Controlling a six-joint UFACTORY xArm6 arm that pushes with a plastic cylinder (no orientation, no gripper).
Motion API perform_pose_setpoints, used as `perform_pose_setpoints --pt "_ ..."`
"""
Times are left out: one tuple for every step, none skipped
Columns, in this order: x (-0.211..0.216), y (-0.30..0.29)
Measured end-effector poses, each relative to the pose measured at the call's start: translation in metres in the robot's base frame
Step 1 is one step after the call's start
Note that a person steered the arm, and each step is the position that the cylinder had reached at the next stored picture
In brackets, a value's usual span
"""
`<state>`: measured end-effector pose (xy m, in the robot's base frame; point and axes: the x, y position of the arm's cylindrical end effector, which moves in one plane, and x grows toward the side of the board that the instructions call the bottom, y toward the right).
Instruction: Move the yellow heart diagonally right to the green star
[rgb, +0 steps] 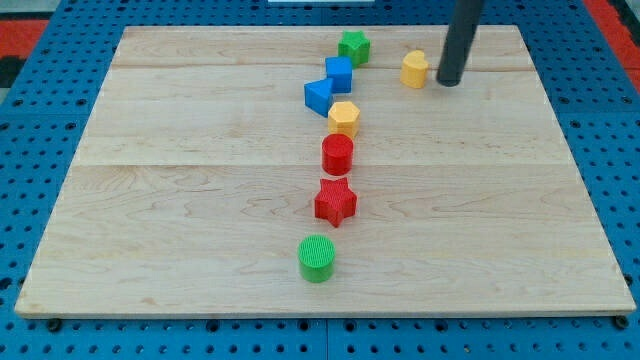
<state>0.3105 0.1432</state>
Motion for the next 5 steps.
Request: perform_pose_setpoints --pt "-0.016 -0.013" --pt "-0.046 -0.014" --pt "-0.053 -0.008" --pt "-0.024 0.005" --pt "-0.016 -0.029"
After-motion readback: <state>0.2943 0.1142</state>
